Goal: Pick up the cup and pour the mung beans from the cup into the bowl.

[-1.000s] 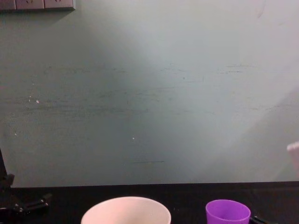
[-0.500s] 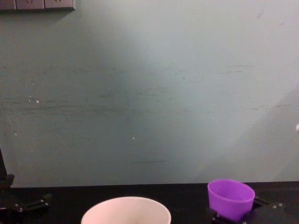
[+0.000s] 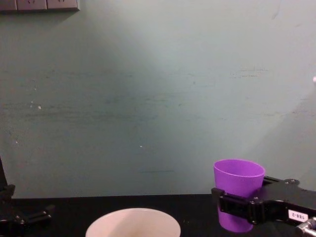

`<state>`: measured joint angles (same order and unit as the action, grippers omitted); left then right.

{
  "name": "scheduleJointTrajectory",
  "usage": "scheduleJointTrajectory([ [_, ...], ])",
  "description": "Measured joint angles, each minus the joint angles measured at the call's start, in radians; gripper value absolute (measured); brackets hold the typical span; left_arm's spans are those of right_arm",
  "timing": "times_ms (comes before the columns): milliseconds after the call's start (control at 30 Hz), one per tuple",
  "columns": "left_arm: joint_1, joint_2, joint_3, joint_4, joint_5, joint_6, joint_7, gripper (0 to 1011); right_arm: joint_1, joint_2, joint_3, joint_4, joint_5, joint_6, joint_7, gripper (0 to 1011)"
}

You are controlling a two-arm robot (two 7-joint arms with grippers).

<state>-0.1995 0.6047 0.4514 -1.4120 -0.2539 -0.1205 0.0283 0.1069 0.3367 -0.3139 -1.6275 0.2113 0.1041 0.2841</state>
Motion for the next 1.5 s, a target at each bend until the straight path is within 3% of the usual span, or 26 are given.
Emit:
scheduleJointTrajectory([
  [1500,0.000,0.000,0.000,0.000,0.000,0.000,0.000,1000,0.003,-0.004,0.000,0.001,0.000,0.005,0.005,717],
])
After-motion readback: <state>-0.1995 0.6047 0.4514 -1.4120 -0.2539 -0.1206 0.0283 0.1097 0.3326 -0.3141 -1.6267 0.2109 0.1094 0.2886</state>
